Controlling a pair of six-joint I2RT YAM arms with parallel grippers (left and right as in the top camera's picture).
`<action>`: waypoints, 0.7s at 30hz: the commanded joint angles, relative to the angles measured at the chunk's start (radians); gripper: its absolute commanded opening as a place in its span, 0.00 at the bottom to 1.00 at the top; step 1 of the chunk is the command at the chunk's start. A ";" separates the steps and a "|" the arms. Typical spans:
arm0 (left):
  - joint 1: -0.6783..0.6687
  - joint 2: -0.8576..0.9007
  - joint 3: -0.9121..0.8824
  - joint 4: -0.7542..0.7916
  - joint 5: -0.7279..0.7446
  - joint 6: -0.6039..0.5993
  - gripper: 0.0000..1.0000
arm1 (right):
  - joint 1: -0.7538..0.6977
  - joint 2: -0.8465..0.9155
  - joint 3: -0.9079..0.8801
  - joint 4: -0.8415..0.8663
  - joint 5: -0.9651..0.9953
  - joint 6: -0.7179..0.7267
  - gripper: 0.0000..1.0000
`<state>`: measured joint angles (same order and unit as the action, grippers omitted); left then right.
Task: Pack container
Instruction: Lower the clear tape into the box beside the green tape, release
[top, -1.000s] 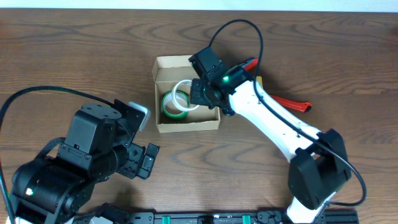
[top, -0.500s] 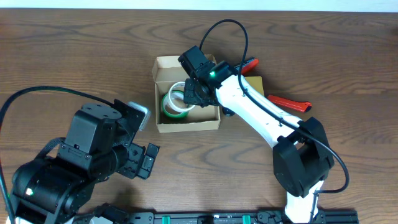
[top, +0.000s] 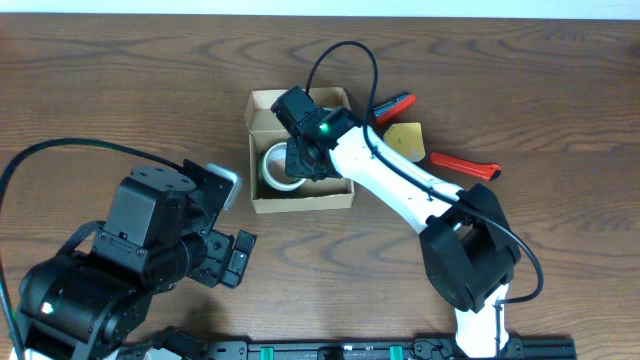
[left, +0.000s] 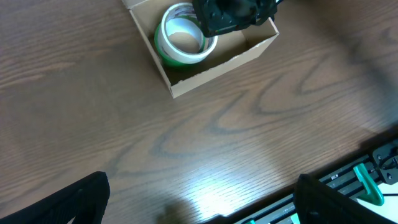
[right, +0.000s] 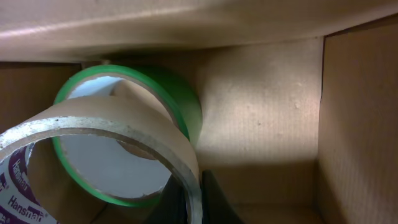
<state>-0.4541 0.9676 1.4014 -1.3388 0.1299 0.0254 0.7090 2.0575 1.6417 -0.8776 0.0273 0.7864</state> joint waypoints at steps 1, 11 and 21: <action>0.002 -0.001 0.010 -0.003 -0.007 -0.006 0.95 | 0.009 0.003 0.027 0.002 0.045 0.021 0.02; 0.002 -0.001 0.010 -0.003 -0.007 -0.006 0.95 | 0.020 0.004 0.027 0.018 0.044 0.020 0.02; 0.002 -0.001 0.010 -0.003 -0.007 -0.006 0.95 | 0.024 0.007 0.027 0.045 0.044 0.005 0.12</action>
<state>-0.4541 0.9676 1.4014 -1.3388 0.1299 0.0254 0.7238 2.0583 1.6417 -0.8440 0.0532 0.7937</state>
